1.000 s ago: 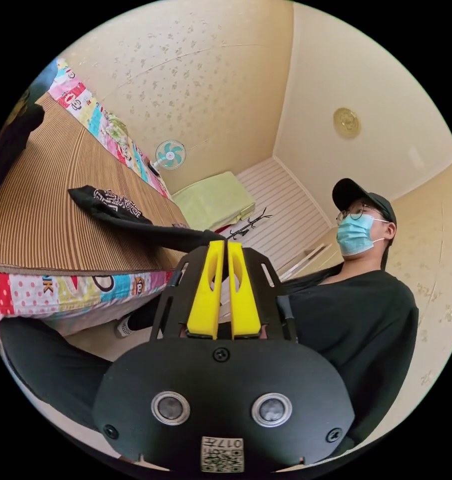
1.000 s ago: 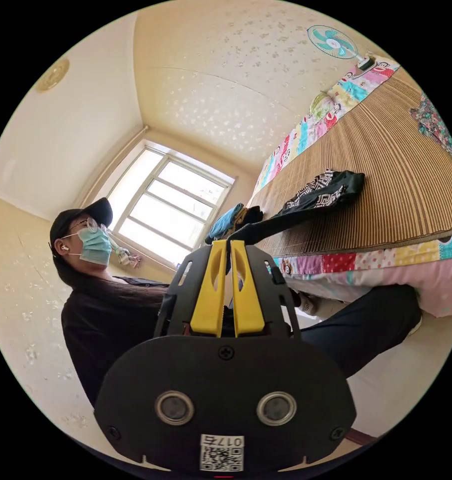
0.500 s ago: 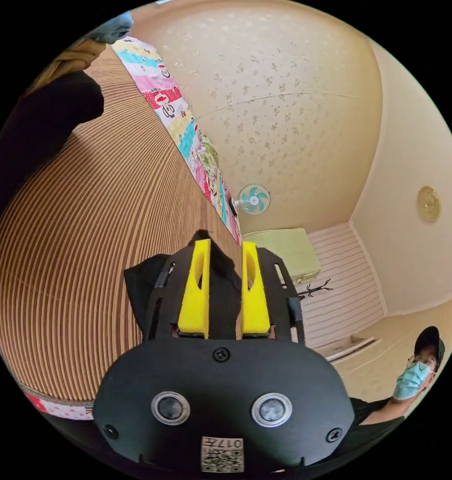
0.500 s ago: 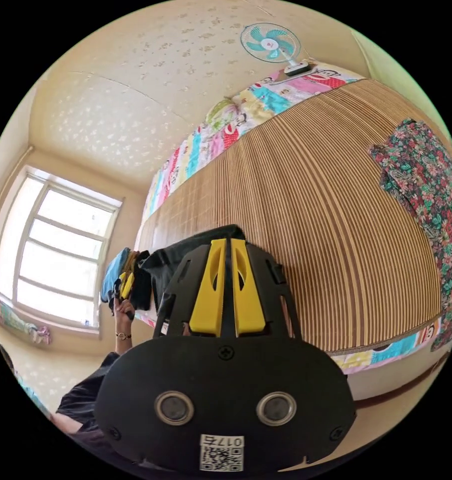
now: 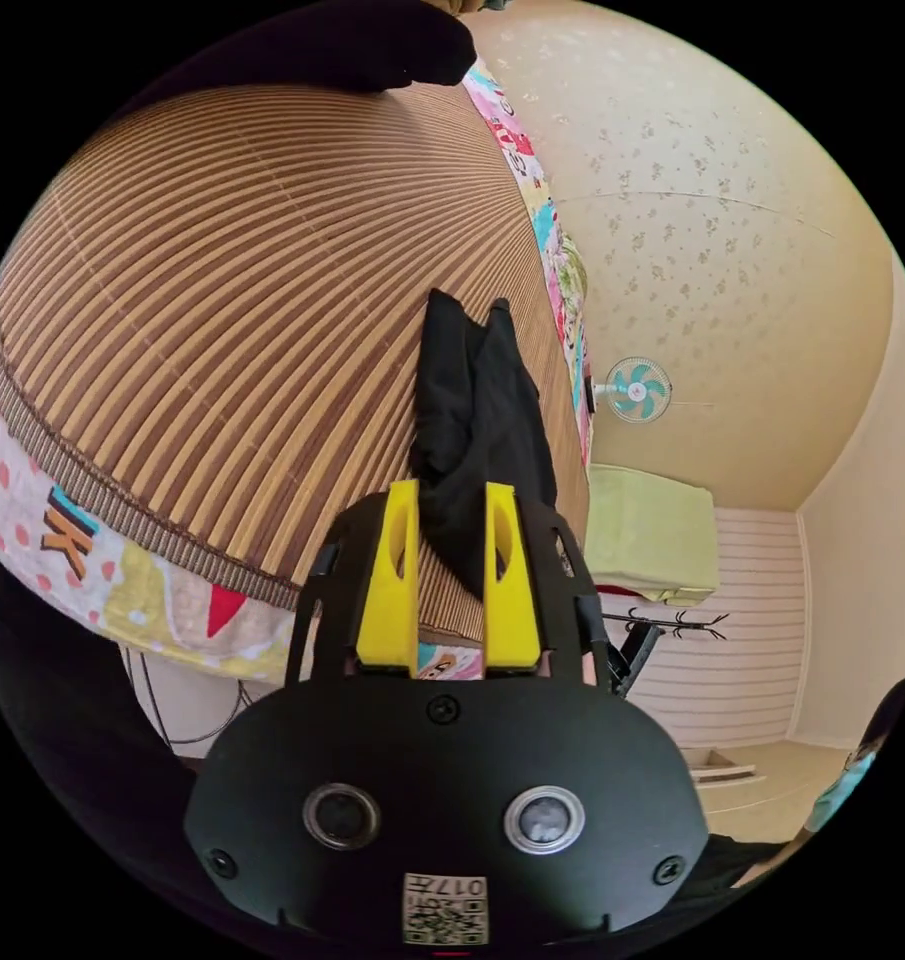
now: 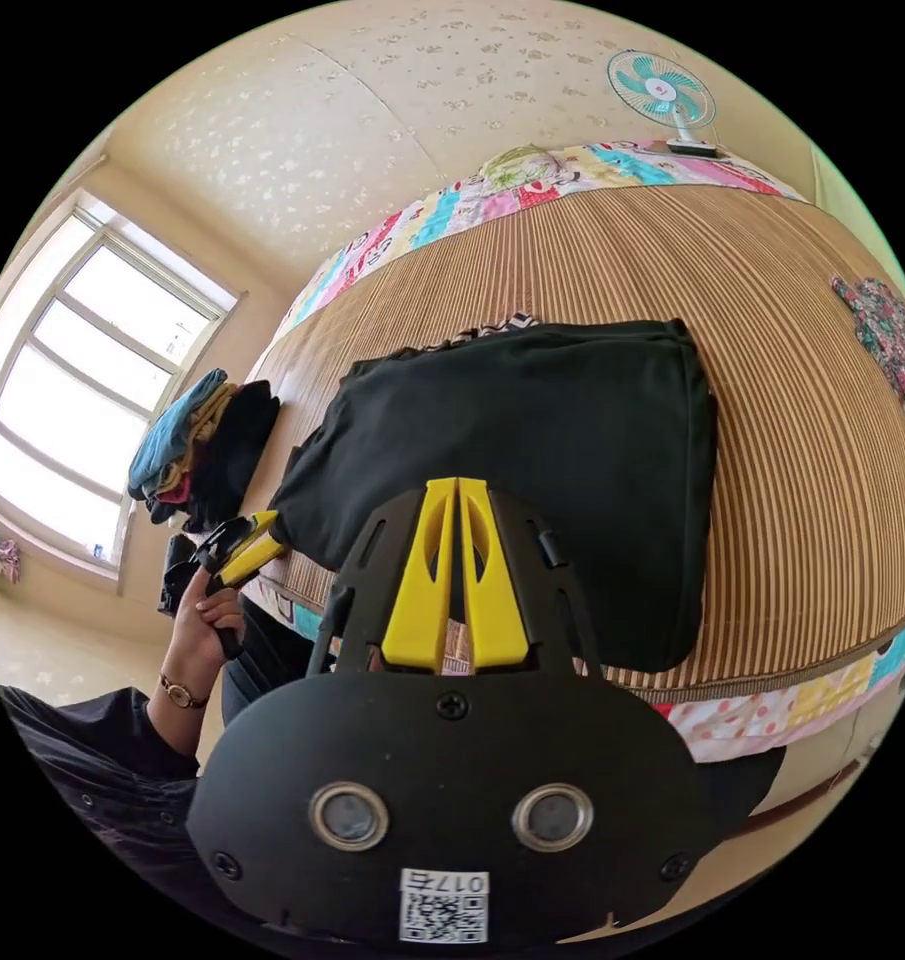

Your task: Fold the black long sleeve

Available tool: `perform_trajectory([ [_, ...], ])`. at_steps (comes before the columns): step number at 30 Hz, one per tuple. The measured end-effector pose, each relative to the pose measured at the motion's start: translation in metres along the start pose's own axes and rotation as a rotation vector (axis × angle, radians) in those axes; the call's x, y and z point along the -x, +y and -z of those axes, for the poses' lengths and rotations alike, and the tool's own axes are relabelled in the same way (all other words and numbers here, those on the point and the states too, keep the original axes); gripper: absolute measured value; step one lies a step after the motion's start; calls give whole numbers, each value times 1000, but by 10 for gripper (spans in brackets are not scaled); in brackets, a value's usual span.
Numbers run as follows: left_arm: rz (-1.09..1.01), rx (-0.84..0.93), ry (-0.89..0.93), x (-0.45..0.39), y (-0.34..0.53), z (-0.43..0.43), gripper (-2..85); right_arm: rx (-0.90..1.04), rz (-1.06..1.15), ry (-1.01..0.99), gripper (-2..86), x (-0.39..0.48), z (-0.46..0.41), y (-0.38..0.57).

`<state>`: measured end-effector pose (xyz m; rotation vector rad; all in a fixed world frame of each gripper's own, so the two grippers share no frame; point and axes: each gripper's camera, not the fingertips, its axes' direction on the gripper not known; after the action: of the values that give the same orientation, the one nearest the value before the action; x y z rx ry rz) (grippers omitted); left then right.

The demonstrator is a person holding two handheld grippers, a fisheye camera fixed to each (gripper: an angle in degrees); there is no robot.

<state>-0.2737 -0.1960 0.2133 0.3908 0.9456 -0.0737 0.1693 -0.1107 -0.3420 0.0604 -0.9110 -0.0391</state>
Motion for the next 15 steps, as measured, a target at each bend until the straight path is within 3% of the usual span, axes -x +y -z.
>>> perform_trajectory([
  [2, -107, -31, 43, -36, -9, -6, 57, -34, -32, -44, 6, -11, 17, 8],
  [5, -449, -39, 61, -139, -1, -29, 53, -101, -80, -56, 5, -37, 62, 27],
  [9, -878, 181, 52, -261, 75, -121, 52, -156, -175, -24, 6, -85, 120, 67],
  [12, -1064, 391, -6, -283, 154, -196, 69, -154, -272, -6, 9, -127, 140, 100],
  [15, -1071, 520, 25, -262, 195, -226, 97, -142, -375, -87, 17, -166, 145, 138],
])
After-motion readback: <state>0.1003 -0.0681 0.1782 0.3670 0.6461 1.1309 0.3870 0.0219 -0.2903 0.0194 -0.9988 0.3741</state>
